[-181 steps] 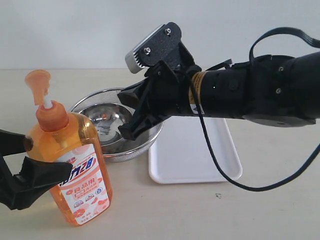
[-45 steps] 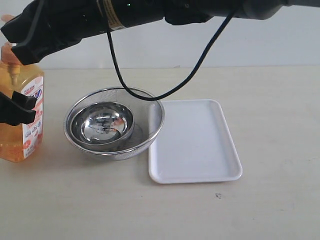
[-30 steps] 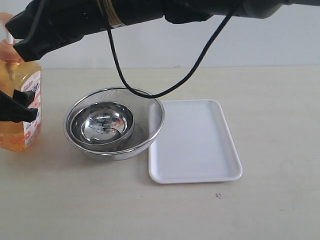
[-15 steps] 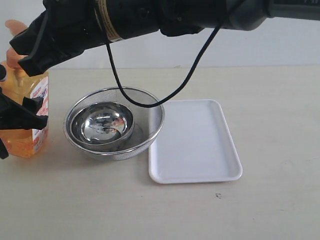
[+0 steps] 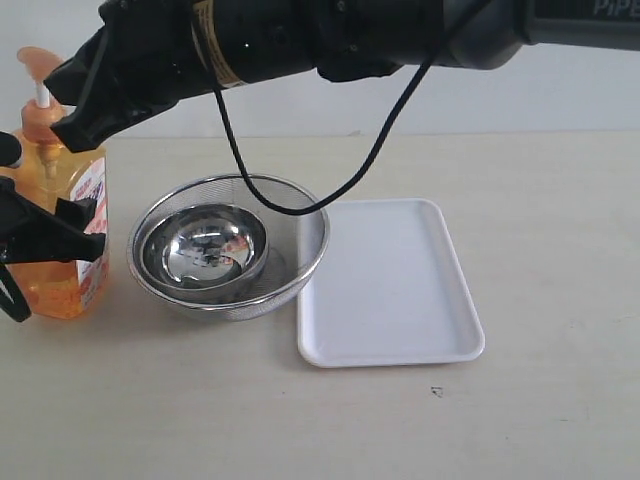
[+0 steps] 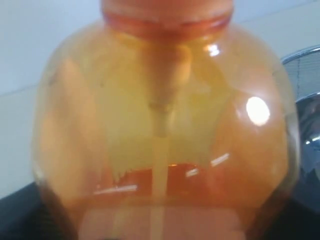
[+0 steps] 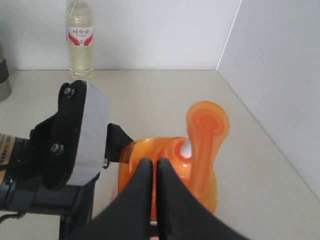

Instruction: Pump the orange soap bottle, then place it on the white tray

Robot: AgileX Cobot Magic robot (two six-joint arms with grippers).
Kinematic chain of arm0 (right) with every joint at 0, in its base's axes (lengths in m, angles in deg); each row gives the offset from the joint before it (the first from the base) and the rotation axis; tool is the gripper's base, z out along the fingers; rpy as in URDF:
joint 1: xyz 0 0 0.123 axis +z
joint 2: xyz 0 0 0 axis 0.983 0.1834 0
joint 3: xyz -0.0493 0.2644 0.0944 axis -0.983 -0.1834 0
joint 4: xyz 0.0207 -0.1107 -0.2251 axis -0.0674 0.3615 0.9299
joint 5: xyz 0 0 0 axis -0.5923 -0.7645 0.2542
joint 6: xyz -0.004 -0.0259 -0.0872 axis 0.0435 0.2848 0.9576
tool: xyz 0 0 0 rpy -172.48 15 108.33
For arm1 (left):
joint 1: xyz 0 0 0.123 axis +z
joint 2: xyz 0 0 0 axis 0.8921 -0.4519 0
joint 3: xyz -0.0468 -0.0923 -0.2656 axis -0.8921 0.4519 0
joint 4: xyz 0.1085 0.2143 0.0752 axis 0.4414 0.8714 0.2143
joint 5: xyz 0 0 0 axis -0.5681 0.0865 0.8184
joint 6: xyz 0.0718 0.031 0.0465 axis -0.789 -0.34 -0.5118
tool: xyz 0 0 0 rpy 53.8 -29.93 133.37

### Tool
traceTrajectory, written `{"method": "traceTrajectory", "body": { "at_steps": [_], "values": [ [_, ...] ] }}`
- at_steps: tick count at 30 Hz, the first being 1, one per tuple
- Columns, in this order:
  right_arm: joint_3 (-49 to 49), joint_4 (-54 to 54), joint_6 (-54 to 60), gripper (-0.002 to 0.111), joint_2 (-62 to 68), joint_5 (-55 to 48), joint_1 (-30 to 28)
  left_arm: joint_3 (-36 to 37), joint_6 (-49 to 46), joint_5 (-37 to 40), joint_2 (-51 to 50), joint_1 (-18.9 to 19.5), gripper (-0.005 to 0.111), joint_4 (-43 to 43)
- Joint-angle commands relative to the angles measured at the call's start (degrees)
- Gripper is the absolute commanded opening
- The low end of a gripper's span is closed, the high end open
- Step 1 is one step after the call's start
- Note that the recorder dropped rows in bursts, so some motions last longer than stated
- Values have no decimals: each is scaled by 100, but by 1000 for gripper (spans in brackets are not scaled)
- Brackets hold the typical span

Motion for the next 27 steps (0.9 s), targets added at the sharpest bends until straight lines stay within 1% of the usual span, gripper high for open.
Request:
{"method": "traceTrajectory", "body": {
  "at_steps": [1,5,10,13,15,20,24,27],
  "values": [
    [23,-27,108,0,17,-168,-18,-31,74,-243,25,-103,5,87],
    [23,-27,135,0,17,-366,-18,-31,22,-253,25,-277,5,46],
    [23,-27,135,0,17,-415,-18,-31,-64,-253,25,-277,5,-19],
    [23,-27,135,0,17,-619,-18,-31,-230,-253,25,-277,5,-259],
    [23,-27,148,0,17,-618,-18,-31,-230,-253,25,-277,5,-259],
    [23,-27,148,0,-138,77,-18,-31,-284,-253,15,-277,5,-257],
    [23,-27,326,0,-385,-200,-18,-31,-313,-253,3,-277,5,-287],
    [264,-27,442,0,-384,-304,-43,-31,-313,-253,3,-277,5,-287]
  ]
}}
